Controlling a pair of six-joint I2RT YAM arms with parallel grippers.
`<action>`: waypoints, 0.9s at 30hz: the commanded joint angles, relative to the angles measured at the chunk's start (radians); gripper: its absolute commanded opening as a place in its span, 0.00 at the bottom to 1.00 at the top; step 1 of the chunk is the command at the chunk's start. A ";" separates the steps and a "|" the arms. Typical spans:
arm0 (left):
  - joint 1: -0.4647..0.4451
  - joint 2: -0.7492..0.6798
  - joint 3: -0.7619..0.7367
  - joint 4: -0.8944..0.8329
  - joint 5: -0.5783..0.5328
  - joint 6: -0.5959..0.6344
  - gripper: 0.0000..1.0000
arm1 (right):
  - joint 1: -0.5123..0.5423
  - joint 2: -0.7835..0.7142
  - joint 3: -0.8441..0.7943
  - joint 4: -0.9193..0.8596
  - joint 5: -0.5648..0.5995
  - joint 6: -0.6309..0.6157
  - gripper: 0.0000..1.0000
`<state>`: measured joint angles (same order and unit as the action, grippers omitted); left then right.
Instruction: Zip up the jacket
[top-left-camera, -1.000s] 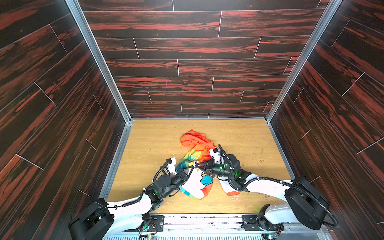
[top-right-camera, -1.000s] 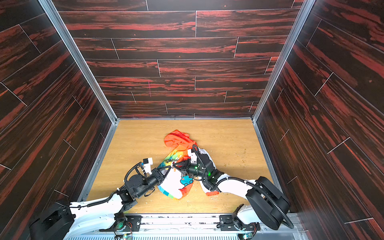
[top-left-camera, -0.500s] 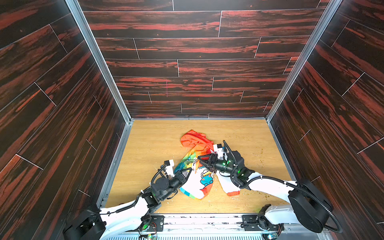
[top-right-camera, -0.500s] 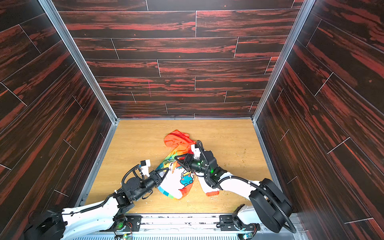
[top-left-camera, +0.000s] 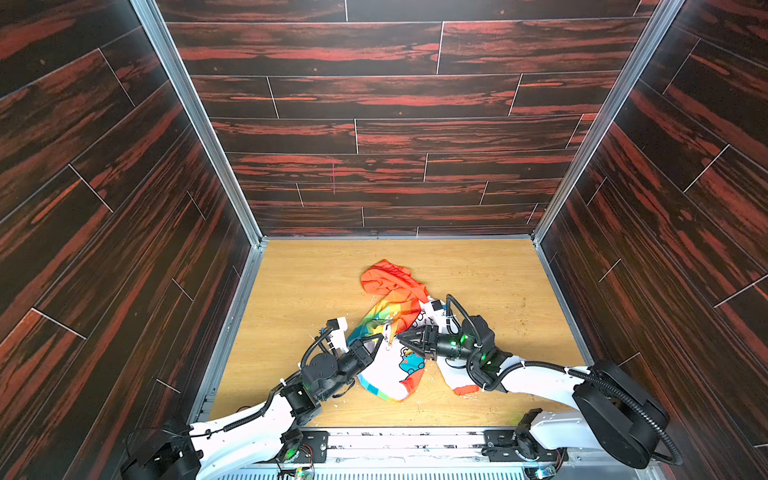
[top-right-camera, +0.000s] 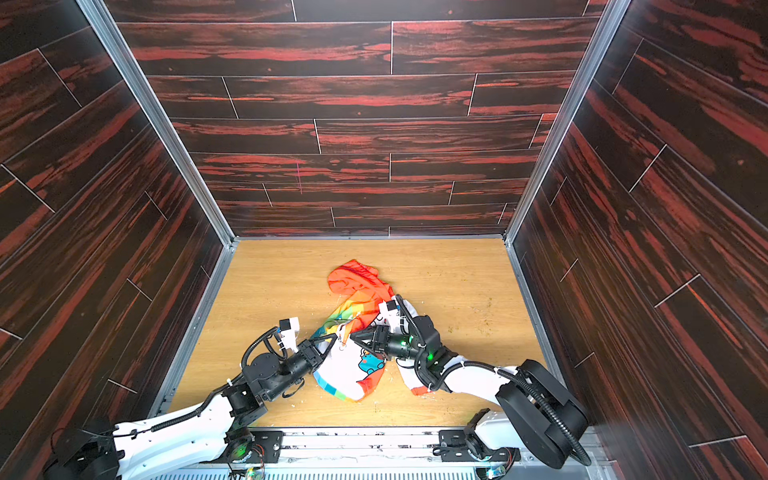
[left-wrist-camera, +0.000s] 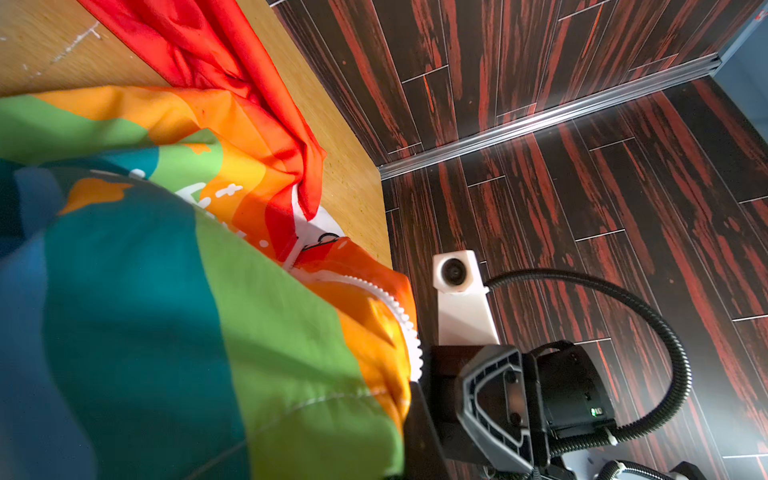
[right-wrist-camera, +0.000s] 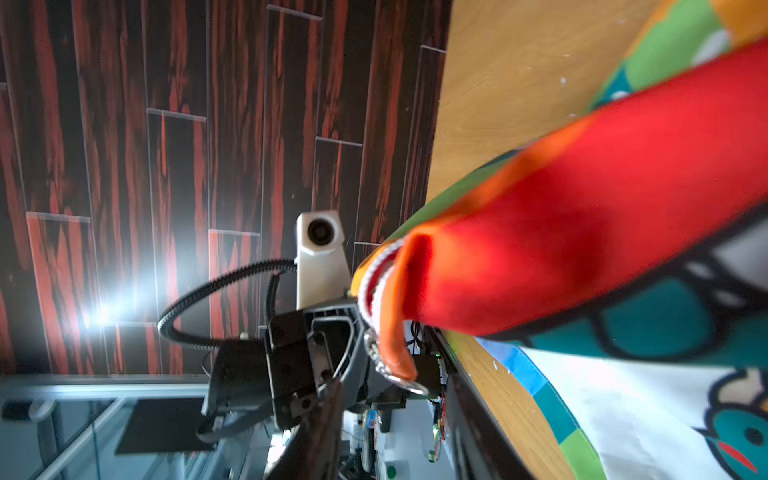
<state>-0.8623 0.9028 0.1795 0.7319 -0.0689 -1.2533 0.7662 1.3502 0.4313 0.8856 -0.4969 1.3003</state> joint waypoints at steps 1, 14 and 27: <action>0.001 0.021 0.034 0.038 0.027 0.002 0.00 | 0.005 0.012 -0.001 0.107 -0.034 -0.001 0.38; 0.001 0.010 0.045 0.051 0.043 -0.032 0.00 | 0.005 0.023 -0.012 0.102 -0.010 -0.013 0.37; 0.001 0.066 0.084 0.097 0.086 -0.066 0.00 | 0.004 0.058 -0.017 0.213 -0.028 0.026 0.34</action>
<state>-0.8623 0.9592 0.2310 0.7856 -0.0017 -1.3064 0.7677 1.3895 0.4175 1.0229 -0.5171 1.3071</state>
